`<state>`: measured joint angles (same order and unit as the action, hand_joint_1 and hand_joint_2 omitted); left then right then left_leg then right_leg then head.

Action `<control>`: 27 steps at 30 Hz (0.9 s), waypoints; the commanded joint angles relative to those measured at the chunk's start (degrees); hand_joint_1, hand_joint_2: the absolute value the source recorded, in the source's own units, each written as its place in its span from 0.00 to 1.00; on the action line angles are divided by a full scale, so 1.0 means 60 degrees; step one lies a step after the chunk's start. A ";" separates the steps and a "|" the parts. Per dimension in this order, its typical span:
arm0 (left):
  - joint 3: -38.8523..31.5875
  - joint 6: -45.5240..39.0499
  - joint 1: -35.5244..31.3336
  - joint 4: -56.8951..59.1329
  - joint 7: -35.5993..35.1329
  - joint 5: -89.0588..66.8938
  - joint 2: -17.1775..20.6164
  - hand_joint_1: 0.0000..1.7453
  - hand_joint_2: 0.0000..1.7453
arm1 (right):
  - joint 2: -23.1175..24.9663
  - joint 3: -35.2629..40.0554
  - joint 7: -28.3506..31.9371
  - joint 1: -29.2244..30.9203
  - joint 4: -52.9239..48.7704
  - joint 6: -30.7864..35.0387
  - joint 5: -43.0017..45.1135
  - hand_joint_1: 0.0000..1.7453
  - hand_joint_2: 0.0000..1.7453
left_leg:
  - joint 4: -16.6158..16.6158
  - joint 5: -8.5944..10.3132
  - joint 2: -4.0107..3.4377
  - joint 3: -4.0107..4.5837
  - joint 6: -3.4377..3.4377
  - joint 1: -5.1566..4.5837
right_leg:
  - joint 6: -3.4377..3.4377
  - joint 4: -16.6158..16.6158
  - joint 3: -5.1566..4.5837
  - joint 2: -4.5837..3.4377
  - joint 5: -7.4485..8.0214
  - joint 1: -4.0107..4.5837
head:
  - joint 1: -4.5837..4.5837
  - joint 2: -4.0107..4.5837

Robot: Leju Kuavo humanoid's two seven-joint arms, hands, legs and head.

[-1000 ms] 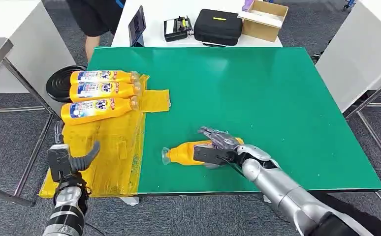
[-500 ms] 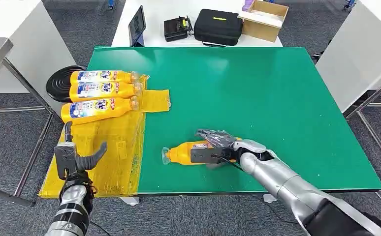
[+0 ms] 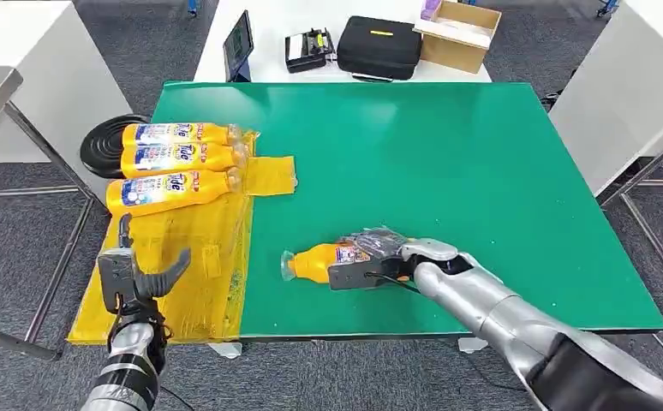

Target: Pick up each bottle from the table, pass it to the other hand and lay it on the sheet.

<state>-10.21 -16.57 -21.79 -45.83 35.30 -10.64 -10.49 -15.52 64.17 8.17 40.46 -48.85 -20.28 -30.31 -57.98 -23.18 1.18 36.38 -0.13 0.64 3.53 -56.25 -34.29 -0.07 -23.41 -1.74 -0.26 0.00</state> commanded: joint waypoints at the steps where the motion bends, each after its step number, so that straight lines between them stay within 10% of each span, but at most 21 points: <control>1: 0.0111 0.0044 -0.0290 0.0543 -0.0011 0.0082 -0.0027 0.00 1.00 | -0.0017 0.0351 0.0006 -0.0063 0.0246 0.0978 0.0512 1.00 1.00 | 0.0001 -0.0012 -0.0003 -0.0029 -0.0003 0.0006 | -0.0031 0.0008 0.0038 0.0013 -0.0011 0.0013 | 0.0000 0.0000; 11: 0.0110 0.0051 -0.0277 0.0541 -0.0010 0.0083 -0.0020 0.00 1.00 | 0.0008 0.0359 -0.0016 -0.0137 0.0237 0.1048 0.0497 1.00 1.00 | -0.0002 -0.0013 -0.0006 -0.0033 -0.0001 0.0010 | -0.0035 0.0009 0.0042 0.0014 -0.0011 0.0018 | 0.0004 0.0000; 17: -0.0025 0.0353 0.0730 -0.0978 -0.0324 0.0089 -0.0151 0.00 1.00 | 0.1936 -0.4512 0.0218 -0.3607 -0.3037 0.6368 -0.0731 1.00 1.00 | 0.0017 -0.0017 -0.0024 -0.0040 0.0006 0.0024 | -0.0027 0.0033 0.0045 -0.0014 -0.0003 0.0028 | 0.0004 0.0000; 27: 0.1232 0.3098 0.1343 -0.2301 -0.1438 0.1926 -0.0345 0.00 1.00 | 0.3526 -0.7702 0.2389 -0.5170 -0.5432 0.8541 -0.0713 1.00 1.00 | -0.0019 -0.0043 0.0006 0.0010 0.0007 0.0026 | -0.0038 -0.0011 -0.0004 0.0024 -0.0041 0.0032 | -0.0004 0.0000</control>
<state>-9.73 -6.77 -15.20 -53.75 30.31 -5.13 -11.93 -2.44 36.42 14.24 17.38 -71.11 26.19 -37.53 -57.96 -23.27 1.22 36.64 -0.06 0.72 3.47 -56.27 -34.59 -0.02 -23.52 -1.68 -0.28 0.00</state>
